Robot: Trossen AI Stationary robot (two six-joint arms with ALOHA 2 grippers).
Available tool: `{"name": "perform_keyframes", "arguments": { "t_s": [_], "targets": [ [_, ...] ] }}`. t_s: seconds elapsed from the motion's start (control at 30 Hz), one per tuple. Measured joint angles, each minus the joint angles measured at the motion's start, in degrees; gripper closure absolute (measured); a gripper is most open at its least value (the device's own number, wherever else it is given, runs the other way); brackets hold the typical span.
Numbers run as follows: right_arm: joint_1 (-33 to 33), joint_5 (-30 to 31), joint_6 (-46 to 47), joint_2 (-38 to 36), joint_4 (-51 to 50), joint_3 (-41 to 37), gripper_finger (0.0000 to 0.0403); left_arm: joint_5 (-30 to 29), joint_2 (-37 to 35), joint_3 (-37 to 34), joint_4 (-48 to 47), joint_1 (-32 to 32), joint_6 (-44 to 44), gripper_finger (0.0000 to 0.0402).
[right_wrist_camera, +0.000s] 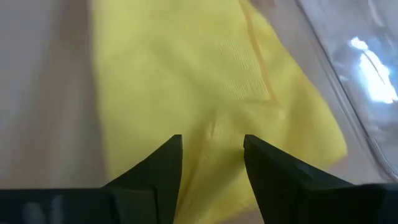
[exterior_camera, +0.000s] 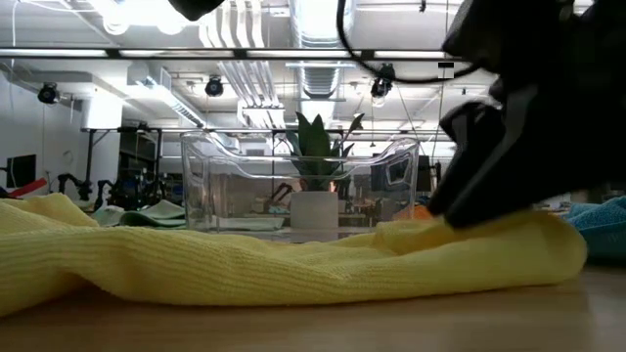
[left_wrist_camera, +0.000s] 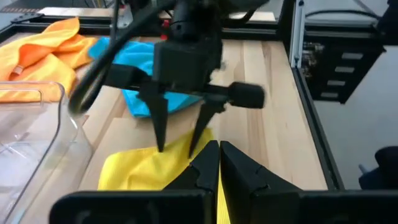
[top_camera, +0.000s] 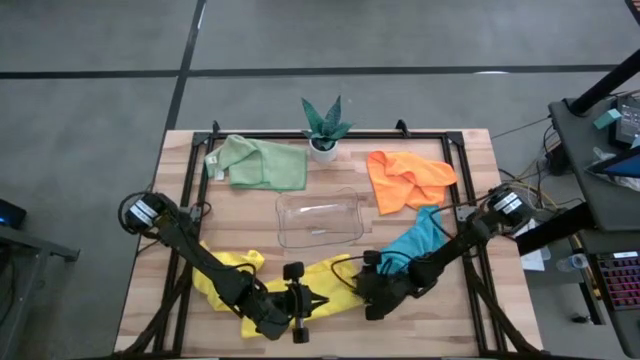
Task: Fold microfiber towels
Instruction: Fold the right yellow microfiber towel
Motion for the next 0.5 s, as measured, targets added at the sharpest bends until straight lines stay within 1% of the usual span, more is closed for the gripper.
{"name": "perform_keyframes", "arguments": {
  "t_s": [0.07,0.13,0.23,0.33,0.47,0.5],
  "targets": [
    [-0.3,0.2,-0.6,1.4,-2.5,1.6,0.0239,0.9,0.0,0.0,-2.0,-0.1,-1.1,0.0402],
    [-0.3,1.9,-1.5,2.2,-5.4,2.9,0.0242,2.1,0.0,0.0,-5.3,-0.2,-4.1,0.0402],
    [-0.2,3.4,-2.4,2.8,-8.3,4.7,0.0262,6.4,-0.2,0.0,-12.2,-0.2,-12.5,0.0402],
    [-0.3,3.8,-3.0,2.8,-10.1,6.0,0.0301,12.7,-0.2,0.0,-20.8,0.1,-20.7,0.0402],
    [-0.4,3.8,-4.0,2.5,-11.9,6.5,0.0371,18.9,-0.2,0.0,-32.7,0.1,-30.7,0.0402],
    [-0.4,3.8,-4.5,2.2,-13.0,6.7,0.0383,20.6,-0.2,0.0,-35.5,0.0,-32.9,0.0401]
  ]
}}
